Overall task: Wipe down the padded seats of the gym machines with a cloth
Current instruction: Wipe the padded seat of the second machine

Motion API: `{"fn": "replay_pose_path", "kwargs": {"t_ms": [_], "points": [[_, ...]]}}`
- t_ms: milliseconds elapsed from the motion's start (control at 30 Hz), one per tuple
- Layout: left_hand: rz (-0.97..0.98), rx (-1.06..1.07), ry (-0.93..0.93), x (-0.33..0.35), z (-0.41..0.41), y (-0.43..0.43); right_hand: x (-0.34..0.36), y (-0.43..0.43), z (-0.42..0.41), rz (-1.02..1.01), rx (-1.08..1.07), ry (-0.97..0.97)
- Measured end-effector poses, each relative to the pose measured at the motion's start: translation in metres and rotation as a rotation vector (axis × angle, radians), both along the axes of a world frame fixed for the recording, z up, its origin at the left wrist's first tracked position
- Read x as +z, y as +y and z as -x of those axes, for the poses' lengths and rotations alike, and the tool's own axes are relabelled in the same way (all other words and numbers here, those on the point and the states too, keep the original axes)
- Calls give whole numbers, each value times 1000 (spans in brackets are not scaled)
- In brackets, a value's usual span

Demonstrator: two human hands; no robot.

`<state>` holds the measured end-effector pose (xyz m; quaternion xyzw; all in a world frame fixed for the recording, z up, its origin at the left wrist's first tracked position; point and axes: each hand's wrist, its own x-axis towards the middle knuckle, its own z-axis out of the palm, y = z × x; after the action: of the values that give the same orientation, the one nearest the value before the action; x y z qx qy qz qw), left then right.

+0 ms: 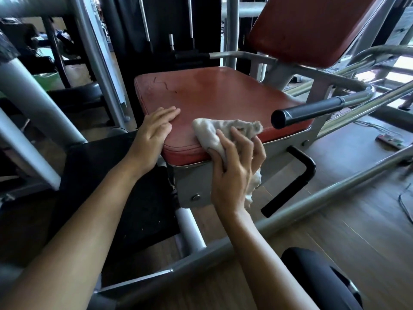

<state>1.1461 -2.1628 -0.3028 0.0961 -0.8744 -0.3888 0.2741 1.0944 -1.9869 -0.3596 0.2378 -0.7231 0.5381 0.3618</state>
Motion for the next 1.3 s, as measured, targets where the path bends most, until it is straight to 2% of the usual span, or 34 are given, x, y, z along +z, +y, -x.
{"fn": "replay_pose_path", "kwargs": {"t_ms": [167,300,467,667,733,800,900,1000,1167,1233,1300], "points": [[2,-12,24,0,-1,-2,-6,7,-1,-90,-7,187],[24,-27,28,-4,0,-4,-5,45,12,-55,-107,55],[23,-40,58,-7,0,-6,3,79,-10,-121,332,-68],[-31,-39,41,-3,-2,-3,57,61,-16,-127,476,-57],[-25,-46,41,-3,-3,-4,61,49,-3,-129,430,8],[-20,-44,45,-4,-3,-4,50,38,15,-149,272,74],[-31,-23,44,-5,-1,-4,25,26,24,-117,94,71],[-37,-17,46,-7,-1,-5,9,16,5,-88,151,70],[-9,-23,51,-8,-1,-5,-8,6,-7,-157,200,136],[-9,-19,48,-8,-1,-5,-16,8,-6,-132,201,158],[-25,-12,39,-6,1,-3,-23,14,5,-60,141,94]]}}
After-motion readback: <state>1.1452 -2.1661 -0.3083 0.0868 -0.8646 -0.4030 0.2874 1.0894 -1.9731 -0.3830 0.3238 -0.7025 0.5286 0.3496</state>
